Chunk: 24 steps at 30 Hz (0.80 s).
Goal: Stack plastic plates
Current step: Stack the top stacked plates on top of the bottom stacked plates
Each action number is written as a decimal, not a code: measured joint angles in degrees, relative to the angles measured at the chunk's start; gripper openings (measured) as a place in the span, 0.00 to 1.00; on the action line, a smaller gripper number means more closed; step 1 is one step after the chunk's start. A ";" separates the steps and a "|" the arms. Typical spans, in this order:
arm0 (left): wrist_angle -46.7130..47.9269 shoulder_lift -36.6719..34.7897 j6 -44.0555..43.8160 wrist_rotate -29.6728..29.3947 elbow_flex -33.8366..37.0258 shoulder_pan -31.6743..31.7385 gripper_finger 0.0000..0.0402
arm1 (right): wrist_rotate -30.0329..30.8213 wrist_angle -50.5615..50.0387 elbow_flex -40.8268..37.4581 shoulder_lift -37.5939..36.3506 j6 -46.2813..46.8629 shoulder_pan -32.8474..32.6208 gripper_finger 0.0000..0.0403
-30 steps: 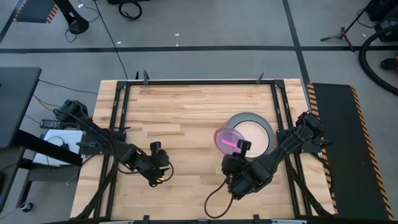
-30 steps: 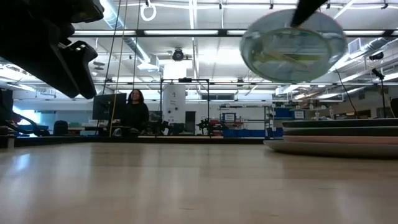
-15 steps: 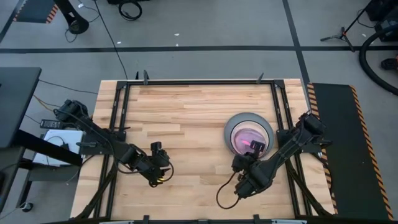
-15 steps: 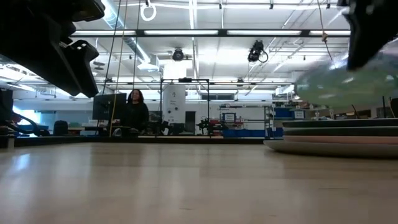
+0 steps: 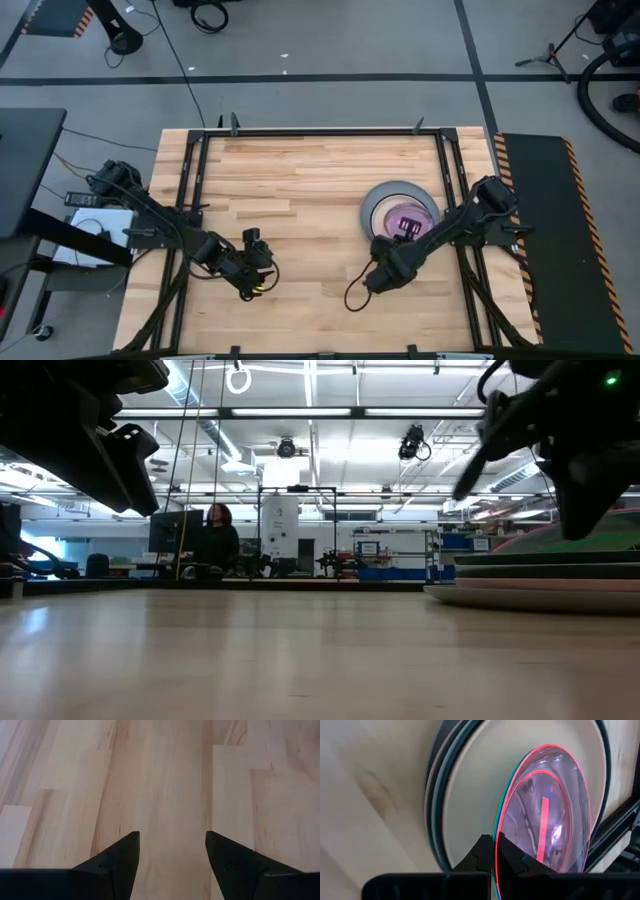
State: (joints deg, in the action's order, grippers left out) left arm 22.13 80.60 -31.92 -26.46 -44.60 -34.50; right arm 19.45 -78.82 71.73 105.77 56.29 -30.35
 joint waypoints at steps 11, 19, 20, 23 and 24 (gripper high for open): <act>0.46 0.02 1.64 -0.02 0.00 0.00 0.58 | 0.75 0.92 0.23 0.00 -0.94 3.28 0.03; -0.36 -1.00 5.99 -7.14 0.00 -2.49 0.58 | 1.54 3.16 0.25 0.01 -0.92 5.09 0.03; -0.46 -1.63 6.15 -7.56 0.00 -3.19 0.58 | 0.97 3.00 0.25 0.00 -0.94 5.30 0.03; -0.73 -4.33 6.83 -10.79 0.00 -5.82 0.58 | 0.14 2.35 0.25 -0.01 -0.96 5.76 0.03; -1.22 -5.29 6.86 -12.75 -0.02 -6.64 0.58 | 0.18 2.29 0.25 -0.01 -0.96 5.93 0.03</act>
State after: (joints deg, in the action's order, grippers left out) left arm 20.91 75.30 -25.06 -39.21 -44.62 -41.15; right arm 19.63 -76.53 71.99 105.75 55.33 -24.42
